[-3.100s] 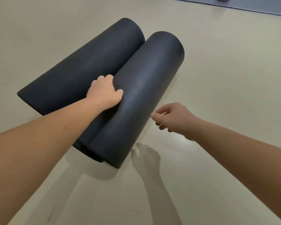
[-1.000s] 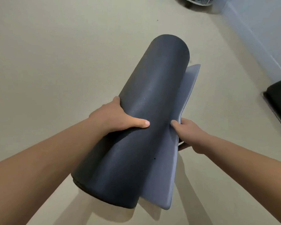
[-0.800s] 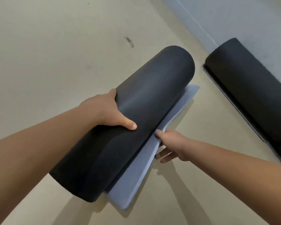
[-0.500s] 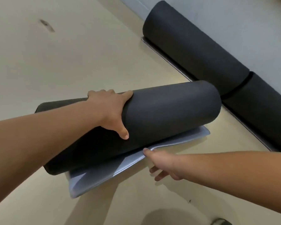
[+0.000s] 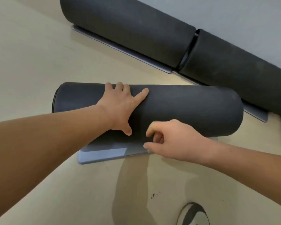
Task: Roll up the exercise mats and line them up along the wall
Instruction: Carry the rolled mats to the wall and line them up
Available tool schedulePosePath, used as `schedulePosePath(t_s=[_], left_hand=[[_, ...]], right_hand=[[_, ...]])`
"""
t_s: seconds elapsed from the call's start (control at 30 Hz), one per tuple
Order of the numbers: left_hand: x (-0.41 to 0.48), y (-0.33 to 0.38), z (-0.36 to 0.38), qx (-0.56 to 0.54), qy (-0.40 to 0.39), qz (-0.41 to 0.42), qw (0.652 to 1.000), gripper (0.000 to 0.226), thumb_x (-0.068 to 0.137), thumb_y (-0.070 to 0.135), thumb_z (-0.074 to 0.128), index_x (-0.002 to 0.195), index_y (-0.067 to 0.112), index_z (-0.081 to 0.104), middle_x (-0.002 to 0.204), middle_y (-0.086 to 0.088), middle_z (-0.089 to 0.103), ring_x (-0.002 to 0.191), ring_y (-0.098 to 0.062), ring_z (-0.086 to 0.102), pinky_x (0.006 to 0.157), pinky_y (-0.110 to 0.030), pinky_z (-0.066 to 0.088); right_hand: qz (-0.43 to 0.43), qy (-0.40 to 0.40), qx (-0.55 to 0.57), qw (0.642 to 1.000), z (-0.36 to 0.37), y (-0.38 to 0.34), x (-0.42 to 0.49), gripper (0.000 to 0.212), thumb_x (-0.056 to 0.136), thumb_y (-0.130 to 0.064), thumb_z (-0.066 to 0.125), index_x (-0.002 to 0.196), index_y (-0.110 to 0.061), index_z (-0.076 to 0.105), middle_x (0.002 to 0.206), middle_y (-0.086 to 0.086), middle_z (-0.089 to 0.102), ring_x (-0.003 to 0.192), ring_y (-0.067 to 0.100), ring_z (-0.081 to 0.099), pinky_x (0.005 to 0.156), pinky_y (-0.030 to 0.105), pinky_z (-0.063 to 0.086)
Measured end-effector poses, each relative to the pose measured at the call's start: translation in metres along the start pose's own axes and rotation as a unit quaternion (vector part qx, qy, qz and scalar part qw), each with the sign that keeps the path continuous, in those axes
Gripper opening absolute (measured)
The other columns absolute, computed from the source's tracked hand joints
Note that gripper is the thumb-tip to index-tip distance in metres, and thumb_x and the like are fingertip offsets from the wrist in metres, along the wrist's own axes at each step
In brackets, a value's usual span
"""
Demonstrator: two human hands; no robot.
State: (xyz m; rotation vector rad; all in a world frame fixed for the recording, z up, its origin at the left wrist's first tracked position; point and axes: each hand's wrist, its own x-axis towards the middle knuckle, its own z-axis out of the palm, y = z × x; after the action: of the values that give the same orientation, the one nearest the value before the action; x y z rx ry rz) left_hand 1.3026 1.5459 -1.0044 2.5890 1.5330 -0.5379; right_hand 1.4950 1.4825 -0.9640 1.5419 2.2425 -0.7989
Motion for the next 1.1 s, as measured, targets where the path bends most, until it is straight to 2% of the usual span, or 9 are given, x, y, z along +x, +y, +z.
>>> schedulePosePath(t_s=[0.1, 0.2, 0.33, 0.47, 0.53, 0.73, 0.9, 1.03, 1.1], left_hand=[[0.018, 0.04, -0.009, 0.022, 0.029, 0.022, 0.999, 0.149, 0.064, 0.077, 0.083, 0.162, 0.031, -0.02, 0.156, -0.027, 0.033, 0.143, -0.045, 0.033, 0.115, -0.062, 0.032], [0.03, 0.07, -0.011, 0.019, 0.051, 0.047, 0.997, 0.145, 0.072, 0.071, 0.084, 0.163, 0.031, -0.022, 0.165, -0.03, 0.017, 0.154, -0.048, 0.018, 0.122, -0.066, 0.022], [0.017, 0.041, -0.016, -0.125, 0.091, -0.01, 0.988, 0.12, 0.085, 0.073, 0.071, 0.165, 0.039, -0.012, 0.176, -0.014, 0.005, 0.163, -0.035, 0.006, 0.132, -0.057, 0.012], [-0.014, -0.001, -0.009, -0.298, 0.059, -0.298, 0.905, 0.125, 0.066, 0.093, 0.066, 0.162, 0.033, 0.012, 0.155, -0.017, 0.036, 0.133, -0.047, 0.052, 0.102, -0.058, 0.053], [-0.013, 0.0, -0.009, -0.343, -0.001, -0.341, 0.875, 0.125, 0.066, 0.086, 0.075, 0.161, 0.031, 0.017, 0.147, -0.018, 0.04, 0.119, -0.048, 0.059, 0.091, -0.055, 0.058], [0.029, 0.022, -0.026, -0.399, 0.054, -0.313, 0.86, 0.114, 0.064, 0.063, 0.094, 0.156, 0.034, 0.034, 0.139, -0.011, 0.047, 0.109, -0.042, 0.059, 0.081, -0.059, 0.063], [0.094, 0.07, -0.05, -0.412, 0.09, -0.209, 0.882, 0.102, 0.072, 0.037, 0.097, 0.154, 0.039, 0.036, 0.142, -0.012, 0.051, 0.111, -0.038, 0.061, 0.096, -0.06, 0.058], [0.148, 0.1, -0.072, -0.41, 0.101, -0.155, 0.893, 0.114, 0.076, 0.027, 0.094, 0.166, 0.036, 0.025, 0.155, -0.011, 0.047, 0.129, -0.041, 0.057, 0.1, -0.055, 0.056], [0.162, 0.112, -0.075, -0.385, 0.08, -0.158, 0.906, 0.116, 0.082, 0.019, 0.091, 0.169, 0.034, 0.016, 0.157, -0.014, 0.039, 0.121, -0.039, 0.057, 0.091, -0.048, 0.055]], right_hand=[[0.013, 0.095, -0.171, 0.981, -0.019, 0.051, 0.01, 0.123, 0.074, -0.074, 0.079, 0.168, -0.034, 0.01, 0.161, 0.004, 0.036, 0.151, 0.026, 0.033, 0.122, 0.045, 0.036], [0.069, 0.06, -0.212, 0.973, -0.022, 0.1, 0.022, 0.162, 0.056, -0.082, 0.085, 0.164, -0.035, -0.027, 0.177, 0.012, -0.003, 0.164, 0.033, 0.001, 0.132, 0.055, 0.014], [0.058, 0.087, -0.205, 0.973, -0.018, 0.126, 0.027, 0.164, 0.05, -0.088, 0.081, 0.165, -0.035, -0.022, 0.177, 0.012, 0.002, 0.164, 0.031, 0.006, 0.132, 0.052, 0.014], [0.06, 0.073, -0.206, 0.974, -0.014, 0.121, 0.025, 0.169, 0.05, -0.086, 0.084, 0.164, -0.03, -0.027, 0.176, 0.016, -0.007, 0.164, 0.037, -0.004, 0.131, 0.059, 0.011], [0.057, 0.078, -0.212, 0.972, -0.01, 0.119, 0.028, 0.169, 0.052, -0.085, 0.085, 0.163, -0.028, -0.029, 0.176, 0.018, -0.011, 0.164, 0.039, -0.009, 0.131, 0.061, 0.008], [0.081, 0.092, -0.206, 0.971, -0.022, 0.158, 0.013, 0.161, 0.058, -0.081, 0.085, 0.166, -0.026, -0.02, 0.175, 0.019, 0.001, 0.164, 0.038, 0.001, 0.13, 0.06, 0.014], [0.17, 0.102, -0.187, 0.962, -0.032, 0.229, -0.018, 0.162, 0.057, -0.079, 0.087, 0.166, -0.029, -0.022, 0.176, 0.015, -0.001, 0.164, 0.036, 0.0, 0.128, 0.065, 0.014], [0.249, 0.113, -0.17, 0.947, -0.036, 0.273, -0.032, 0.166, 0.055, -0.076, 0.09, 0.164, -0.027, -0.026, 0.177, 0.017, -0.005, 0.164, 0.04, -0.002, 0.126, 0.068, 0.015], [0.266, 0.121, -0.169, 0.941, -0.031, 0.284, -0.036, 0.171, 0.053, -0.077, 0.09, 0.163, -0.025, -0.03, 0.176, 0.02, -0.005, 0.163, 0.041, -0.002, 0.126, 0.069, 0.016]])
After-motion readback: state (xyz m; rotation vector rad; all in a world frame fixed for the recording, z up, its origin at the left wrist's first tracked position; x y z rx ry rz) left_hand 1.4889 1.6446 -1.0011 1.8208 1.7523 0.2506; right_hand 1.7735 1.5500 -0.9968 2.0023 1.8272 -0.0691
